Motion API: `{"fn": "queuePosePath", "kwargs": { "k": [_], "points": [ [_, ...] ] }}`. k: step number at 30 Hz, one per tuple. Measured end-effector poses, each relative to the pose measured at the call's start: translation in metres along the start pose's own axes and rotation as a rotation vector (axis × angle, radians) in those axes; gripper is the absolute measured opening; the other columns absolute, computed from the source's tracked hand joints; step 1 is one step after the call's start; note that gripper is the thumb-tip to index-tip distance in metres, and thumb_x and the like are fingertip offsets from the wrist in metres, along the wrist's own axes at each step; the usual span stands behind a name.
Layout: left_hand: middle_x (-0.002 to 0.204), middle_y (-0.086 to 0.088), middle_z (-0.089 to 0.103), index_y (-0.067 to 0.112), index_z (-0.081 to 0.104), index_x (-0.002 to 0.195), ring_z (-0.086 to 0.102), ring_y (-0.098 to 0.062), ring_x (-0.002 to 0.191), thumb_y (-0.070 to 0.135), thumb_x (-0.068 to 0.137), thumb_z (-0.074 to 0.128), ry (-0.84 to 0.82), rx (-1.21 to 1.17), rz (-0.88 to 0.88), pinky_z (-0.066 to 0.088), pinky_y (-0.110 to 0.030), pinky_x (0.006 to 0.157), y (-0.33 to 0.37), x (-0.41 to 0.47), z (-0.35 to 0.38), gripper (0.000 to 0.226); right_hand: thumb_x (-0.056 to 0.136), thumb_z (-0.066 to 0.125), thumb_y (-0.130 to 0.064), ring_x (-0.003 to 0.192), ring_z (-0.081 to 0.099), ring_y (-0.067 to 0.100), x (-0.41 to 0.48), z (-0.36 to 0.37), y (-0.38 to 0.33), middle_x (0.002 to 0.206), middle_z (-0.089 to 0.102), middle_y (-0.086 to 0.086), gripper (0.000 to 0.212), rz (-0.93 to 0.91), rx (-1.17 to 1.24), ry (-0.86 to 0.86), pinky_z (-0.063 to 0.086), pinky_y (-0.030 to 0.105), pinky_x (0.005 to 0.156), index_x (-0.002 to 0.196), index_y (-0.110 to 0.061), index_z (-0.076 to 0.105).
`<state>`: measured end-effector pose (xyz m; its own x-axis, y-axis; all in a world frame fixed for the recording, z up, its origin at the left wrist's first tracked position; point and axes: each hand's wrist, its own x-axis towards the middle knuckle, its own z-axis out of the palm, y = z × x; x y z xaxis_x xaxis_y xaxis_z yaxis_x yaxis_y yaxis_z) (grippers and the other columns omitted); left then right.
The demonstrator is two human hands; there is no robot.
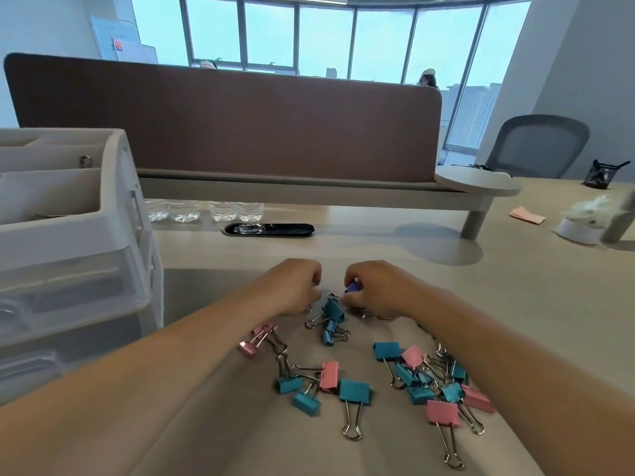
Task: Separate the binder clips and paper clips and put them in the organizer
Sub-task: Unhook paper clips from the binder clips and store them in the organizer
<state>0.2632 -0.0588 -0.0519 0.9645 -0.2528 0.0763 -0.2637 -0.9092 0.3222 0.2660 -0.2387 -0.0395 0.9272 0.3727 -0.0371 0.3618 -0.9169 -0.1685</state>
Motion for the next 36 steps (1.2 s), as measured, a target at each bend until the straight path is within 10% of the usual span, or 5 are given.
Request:
{"fn": "queuePosePath", "kwargs": {
  "k": [14, 21, 36],
  "points": [
    [0.126, -0.008, 0.053, 0.011, 0.057, 0.124, 0.054, -0.021, 0.106, 0.016, 0.101, 0.035, -0.1, -0.043, 0.131, 0.045, -0.03, 0.087, 0.045, 0.004, -0.011, 0.033, 0.097, 0.058, -0.022, 0.086, 0.058, 0.013, -0.022, -0.022, 0.038, 0.105, 0.064, 0.0, 0.015, 0.105, 0.122, 0.148, 0.044, 0.022, 0.075, 0.109, -0.018, 0.065],
    [0.131, -0.006, 0.05, 0.018, 0.05, 0.133, 0.053, -0.022, 0.112, 0.049, 0.091, 0.058, -0.215, 0.168, 0.168, 0.043, -0.031, 0.086, 0.066, 0.019, 0.005, 0.053, 0.094, 0.053, -0.015, 0.097, 0.055, 0.015, -0.028, -0.023, 0.065, 0.117, 0.061, 0.0, 0.029, 0.16, 0.085, 0.112, 0.047, 0.025, 0.083, 0.122, -0.019, 0.062],
    [0.108, -0.005, 0.058, 0.013, 0.056, 0.114, 0.056, -0.019, 0.092, 0.034, 0.097, 0.055, -0.164, 0.102, 0.154, 0.046, -0.032, 0.08, 0.067, 0.026, 0.011, 0.027, 0.091, 0.055, -0.014, 0.098, 0.057, 0.016, -0.038, -0.018, 0.096, 0.121, 0.062, 0.001, 0.029, 0.228, 0.087, 0.137, 0.048, 0.025, 0.083, 0.119, -0.019, 0.063]
  ]
}}
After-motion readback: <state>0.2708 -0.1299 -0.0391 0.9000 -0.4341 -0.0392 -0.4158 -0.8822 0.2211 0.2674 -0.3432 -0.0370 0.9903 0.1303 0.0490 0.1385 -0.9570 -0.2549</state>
